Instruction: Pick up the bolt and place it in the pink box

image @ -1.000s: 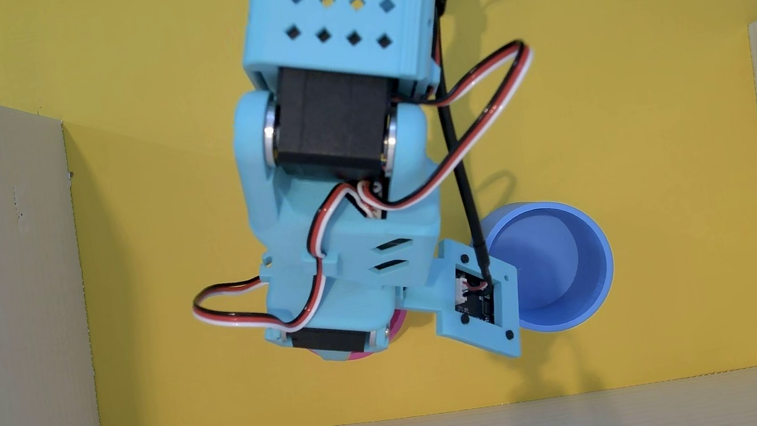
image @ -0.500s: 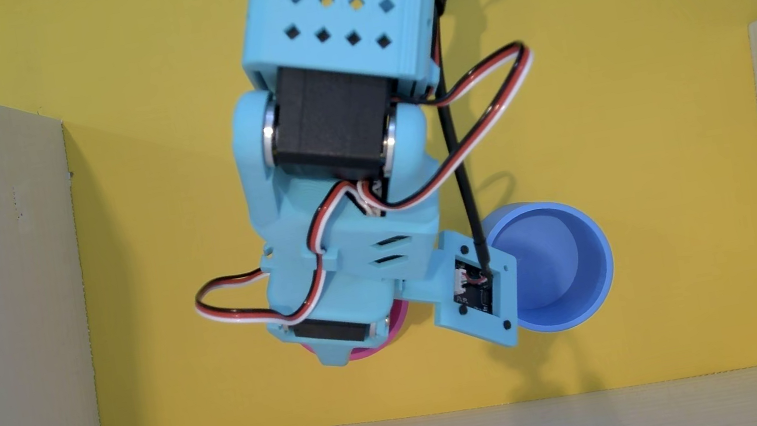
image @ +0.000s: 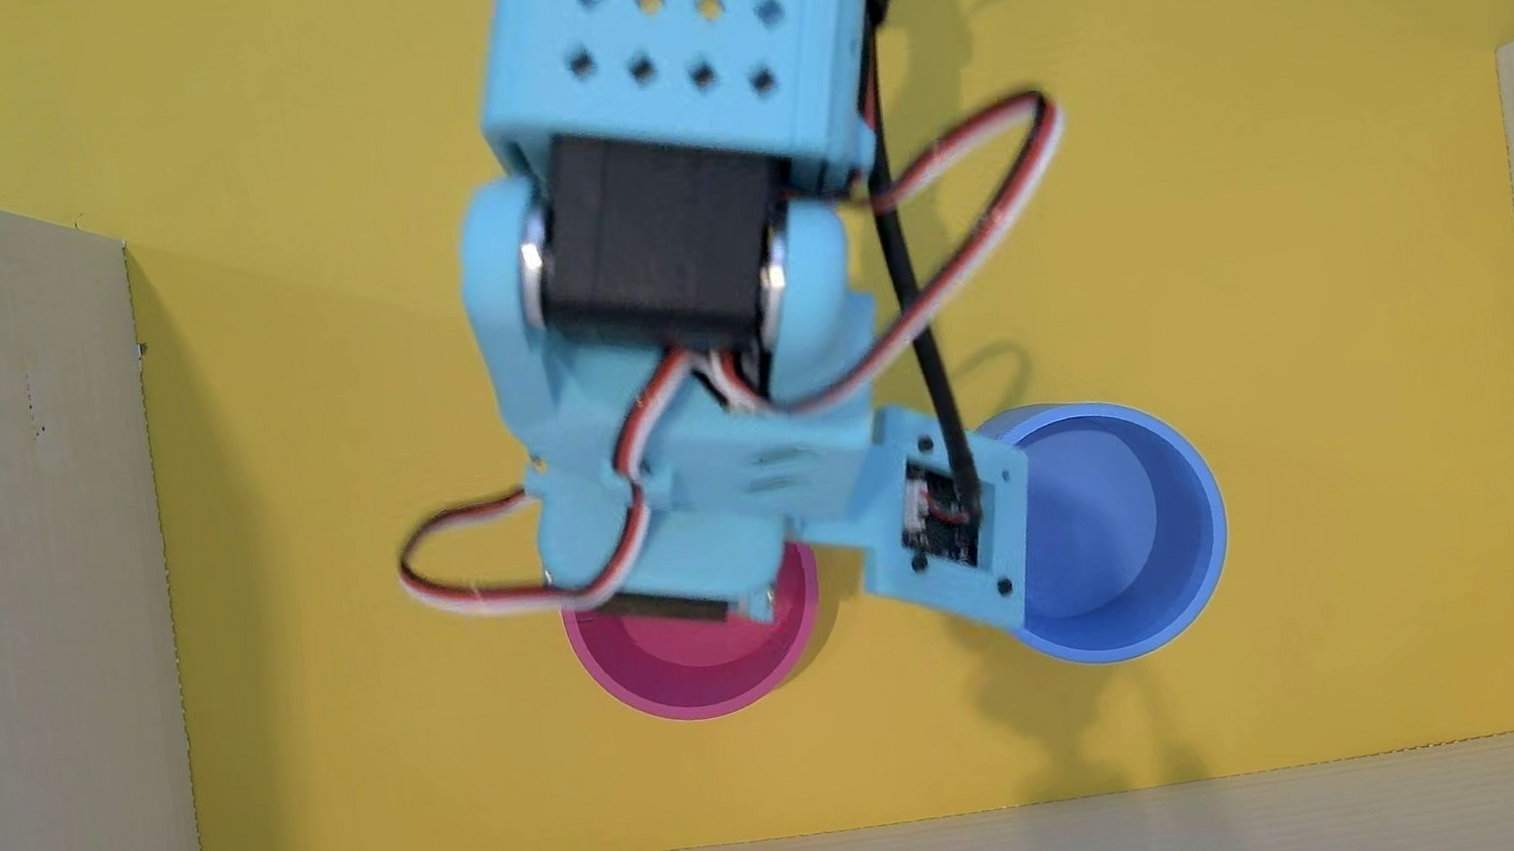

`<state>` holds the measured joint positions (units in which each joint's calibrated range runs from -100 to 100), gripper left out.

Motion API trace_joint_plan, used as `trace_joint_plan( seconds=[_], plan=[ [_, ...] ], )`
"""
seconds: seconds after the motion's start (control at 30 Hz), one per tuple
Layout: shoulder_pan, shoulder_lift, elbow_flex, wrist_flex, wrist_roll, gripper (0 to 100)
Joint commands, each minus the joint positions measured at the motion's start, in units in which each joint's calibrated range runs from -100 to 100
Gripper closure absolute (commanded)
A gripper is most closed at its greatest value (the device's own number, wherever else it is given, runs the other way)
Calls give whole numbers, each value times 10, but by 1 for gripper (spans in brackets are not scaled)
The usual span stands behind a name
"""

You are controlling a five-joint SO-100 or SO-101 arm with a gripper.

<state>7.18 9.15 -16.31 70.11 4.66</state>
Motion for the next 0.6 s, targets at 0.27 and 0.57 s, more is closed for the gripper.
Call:
trace_joint_plan(
  seconds=[0.27, 0.57],
  plan=[
    [-28, -484, 509, -215, 2, 99],
    [-31, -766, 807, -337, 1, 99]
  ],
)
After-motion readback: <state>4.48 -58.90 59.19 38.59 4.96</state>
